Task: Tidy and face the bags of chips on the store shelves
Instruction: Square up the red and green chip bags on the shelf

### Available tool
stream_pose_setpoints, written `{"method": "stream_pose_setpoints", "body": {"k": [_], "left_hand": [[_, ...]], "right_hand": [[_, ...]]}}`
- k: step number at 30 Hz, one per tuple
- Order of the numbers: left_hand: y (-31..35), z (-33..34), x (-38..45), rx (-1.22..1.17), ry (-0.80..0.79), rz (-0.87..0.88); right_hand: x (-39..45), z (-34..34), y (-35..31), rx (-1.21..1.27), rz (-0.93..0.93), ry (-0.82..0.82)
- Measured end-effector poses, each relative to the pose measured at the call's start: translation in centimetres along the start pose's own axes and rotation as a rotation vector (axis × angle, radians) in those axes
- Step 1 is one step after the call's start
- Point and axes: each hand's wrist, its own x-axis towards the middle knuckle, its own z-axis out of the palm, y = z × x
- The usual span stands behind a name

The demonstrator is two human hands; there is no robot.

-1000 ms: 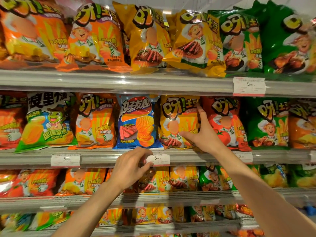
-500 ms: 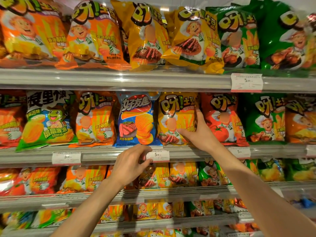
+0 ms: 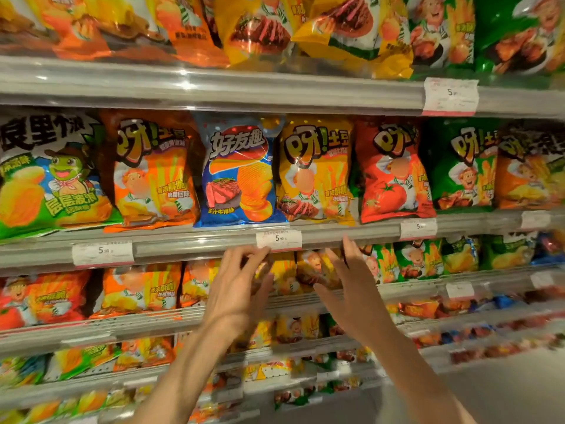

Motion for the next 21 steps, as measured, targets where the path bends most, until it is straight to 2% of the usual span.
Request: {"method": "stream_pose_setpoints", "body": {"k": [3, 6, 9, 13, 17, 21], "left_hand": [[0.4, 1.4, -2.4, -0.170, -0.062, -0.215], [0.8, 2.6, -5.4, -0.114, -0.185, -0.148], [1.5, 3.9, -6.9, -0.058, -0.281, -0.249], [3.9, 6.6, -6.8, -0.009, -0.300, -0.336], [8.0, 10.2, -4.9, -0.010, -0.215, -0.448], [13.3, 14.1, -2.4, -0.002, -0.180, -0.482]], "right_hand": [[-3.8, 1.5, 1.6, 0.028, 0.115, -0.224], [-6.5, 2.0, 3.3, 0.087, 0.169, -0.291], [-7.9, 1.8, 6.0, 0.116, 0.205, -0.338], [-8.2, 0.4, 10.8, 0.175, 0.271, -0.338], [-6.9, -1.8, 17.0, 0.199, 0.265, -0.272], [-4.9, -5.7, 23.6, 0.184, 0.218, -0.239]]}}
